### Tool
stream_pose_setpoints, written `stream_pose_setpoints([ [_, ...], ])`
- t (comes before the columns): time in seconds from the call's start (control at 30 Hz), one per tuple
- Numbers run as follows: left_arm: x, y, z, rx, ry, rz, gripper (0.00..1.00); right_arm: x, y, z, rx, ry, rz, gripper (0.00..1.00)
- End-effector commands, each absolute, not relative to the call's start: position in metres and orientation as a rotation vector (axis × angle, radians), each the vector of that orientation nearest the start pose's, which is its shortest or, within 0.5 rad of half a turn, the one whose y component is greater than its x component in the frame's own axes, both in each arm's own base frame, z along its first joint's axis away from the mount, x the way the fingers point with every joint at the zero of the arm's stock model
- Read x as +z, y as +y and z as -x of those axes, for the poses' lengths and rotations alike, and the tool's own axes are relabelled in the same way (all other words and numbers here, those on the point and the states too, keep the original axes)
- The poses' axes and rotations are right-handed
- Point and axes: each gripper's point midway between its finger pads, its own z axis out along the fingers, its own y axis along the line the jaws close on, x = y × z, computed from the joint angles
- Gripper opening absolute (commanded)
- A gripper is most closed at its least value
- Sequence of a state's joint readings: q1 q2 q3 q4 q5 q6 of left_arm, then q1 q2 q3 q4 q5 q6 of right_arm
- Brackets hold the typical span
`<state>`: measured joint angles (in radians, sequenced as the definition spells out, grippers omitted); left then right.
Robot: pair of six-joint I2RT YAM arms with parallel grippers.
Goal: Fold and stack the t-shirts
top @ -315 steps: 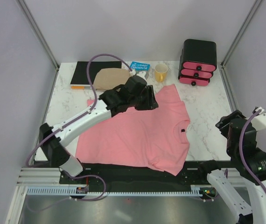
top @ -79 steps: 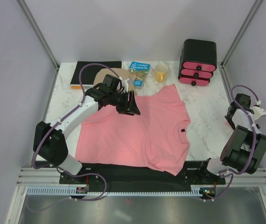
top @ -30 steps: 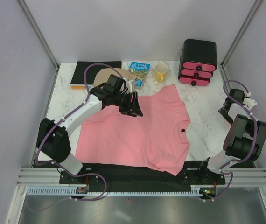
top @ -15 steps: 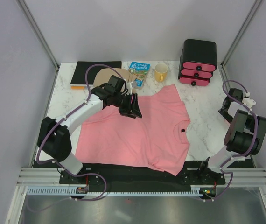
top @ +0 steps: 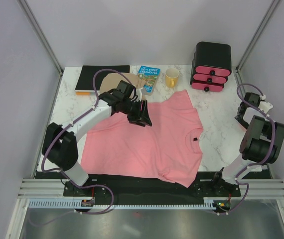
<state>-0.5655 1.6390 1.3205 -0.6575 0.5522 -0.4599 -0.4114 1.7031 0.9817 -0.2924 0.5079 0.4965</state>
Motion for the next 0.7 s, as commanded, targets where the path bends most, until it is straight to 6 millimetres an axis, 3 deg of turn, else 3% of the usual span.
stream_pose_setpoints([
  [0.0,0.174,-0.3,-0.269,-1.075,2.61,-0.441,0.52,0.046,-0.201,-0.346,-0.524,2.146,-1.184,0.1],
  [0.37,0.18,-0.298,-0.272,-1.044,2.597,-0.443,0.52,0.034,-0.134,-0.414,-0.374,2.288,-0.913,0.02],
  [0.43,0.18,-0.297,-0.272,-1.04,2.598,-0.442,0.52,0.037,-0.132,-0.424,-0.356,2.283,-0.911,0.02],
  [0.67,0.179,-0.294,-0.272,-1.021,2.606,-0.419,0.52,0.019,-0.132,-0.459,-0.327,2.342,-0.889,0.02],
])
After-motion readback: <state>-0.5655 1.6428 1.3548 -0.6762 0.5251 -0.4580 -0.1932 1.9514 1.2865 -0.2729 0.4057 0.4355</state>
